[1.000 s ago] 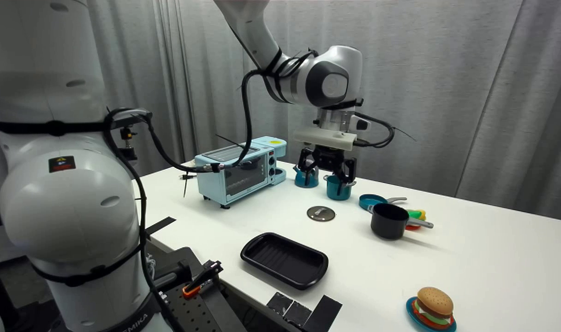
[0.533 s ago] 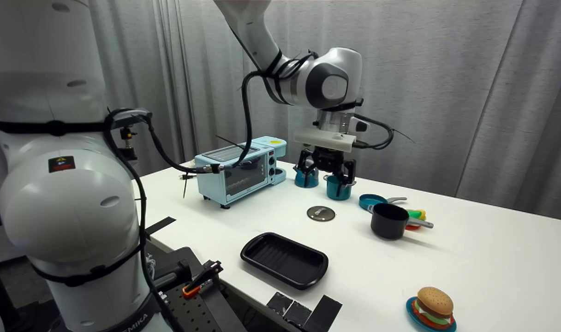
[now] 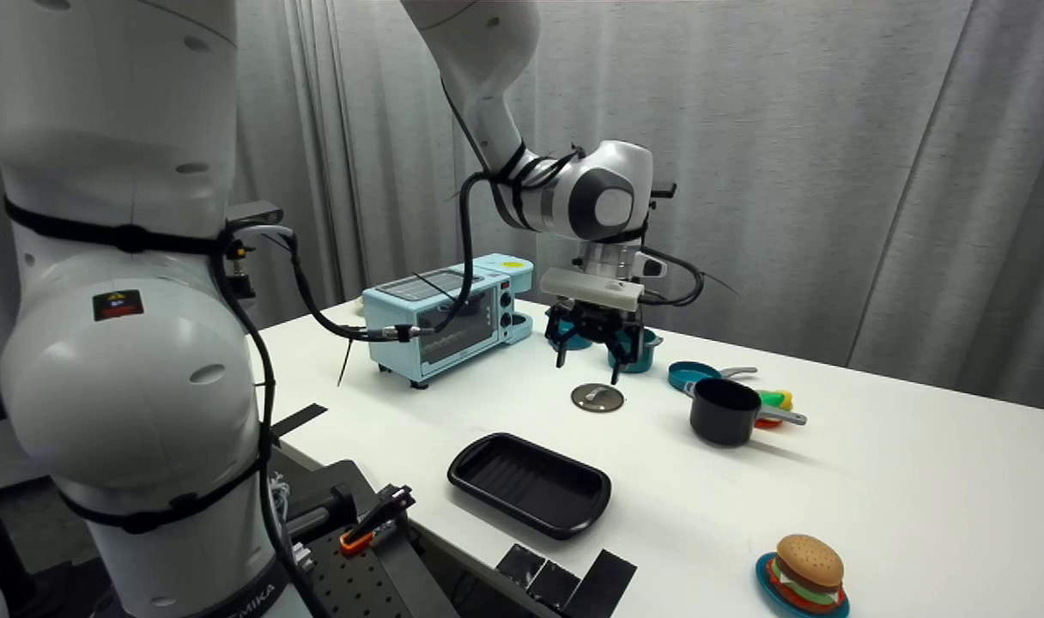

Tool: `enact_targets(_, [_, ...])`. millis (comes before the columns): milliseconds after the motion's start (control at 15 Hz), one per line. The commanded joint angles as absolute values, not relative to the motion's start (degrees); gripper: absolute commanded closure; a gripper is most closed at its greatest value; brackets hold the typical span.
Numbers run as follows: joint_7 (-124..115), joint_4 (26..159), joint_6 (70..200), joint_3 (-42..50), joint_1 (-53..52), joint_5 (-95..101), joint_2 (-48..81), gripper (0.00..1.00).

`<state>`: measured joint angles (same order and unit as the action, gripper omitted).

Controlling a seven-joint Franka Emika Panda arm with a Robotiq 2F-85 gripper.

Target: Put the lid on the black pot

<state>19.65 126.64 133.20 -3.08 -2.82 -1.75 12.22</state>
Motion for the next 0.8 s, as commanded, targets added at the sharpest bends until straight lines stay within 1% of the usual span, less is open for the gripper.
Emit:
enact_targets(0, [15.9, 119.8, 133.8, -4.5, -4.1, 0.9, 18.9, 0.00])
enact_targets(333, [10.5, 112.2, 135.1, -5.5, -6.2, 2.7, 26.4, 0.00])
enact_targets(733, [6.9, 104.7, 140.8, -5.5, -7.4, 2.5, 33.9, 0.00])
